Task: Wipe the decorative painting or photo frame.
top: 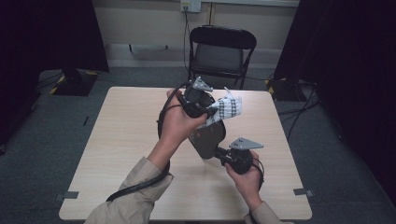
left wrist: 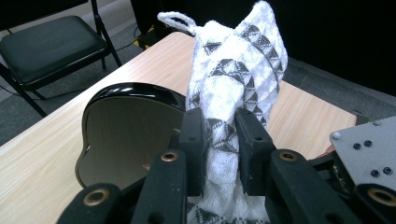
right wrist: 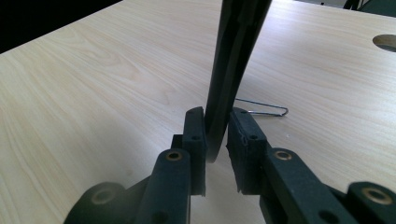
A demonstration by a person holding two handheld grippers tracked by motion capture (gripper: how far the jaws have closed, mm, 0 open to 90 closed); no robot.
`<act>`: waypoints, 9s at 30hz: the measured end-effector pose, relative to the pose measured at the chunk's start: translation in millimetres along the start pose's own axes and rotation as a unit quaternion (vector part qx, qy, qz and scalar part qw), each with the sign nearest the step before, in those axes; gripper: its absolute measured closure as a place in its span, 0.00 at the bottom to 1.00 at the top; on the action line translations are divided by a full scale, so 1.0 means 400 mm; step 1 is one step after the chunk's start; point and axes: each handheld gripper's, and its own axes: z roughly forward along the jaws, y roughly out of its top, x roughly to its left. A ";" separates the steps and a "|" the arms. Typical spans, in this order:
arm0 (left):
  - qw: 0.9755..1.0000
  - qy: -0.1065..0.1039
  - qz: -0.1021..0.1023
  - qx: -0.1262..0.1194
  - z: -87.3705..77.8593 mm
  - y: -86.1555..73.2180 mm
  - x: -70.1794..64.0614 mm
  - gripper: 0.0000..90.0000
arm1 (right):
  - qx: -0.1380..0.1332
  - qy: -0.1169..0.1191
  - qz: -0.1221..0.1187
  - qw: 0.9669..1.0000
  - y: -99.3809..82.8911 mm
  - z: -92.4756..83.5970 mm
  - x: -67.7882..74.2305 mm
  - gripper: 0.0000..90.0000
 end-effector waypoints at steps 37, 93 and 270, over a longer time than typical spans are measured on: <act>0.998 0.061 -0.034 -0.012 -0.029 0.019 0.082 0.84 | 0.012 0.025 0.011 1.000 -0.012 -0.037 -0.026 0.88; 0.989 0.113 -0.092 0.029 0.064 -0.078 0.165 0.84 | -0.001 0.030 0.010 0.999 -0.006 -0.041 -0.040 0.87; 0.990 0.042 -0.106 0.087 0.034 -0.577 0.073 0.32 | 0.036 0.014 -0.015 0.999 -0.099 -0.086 -0.108 0.39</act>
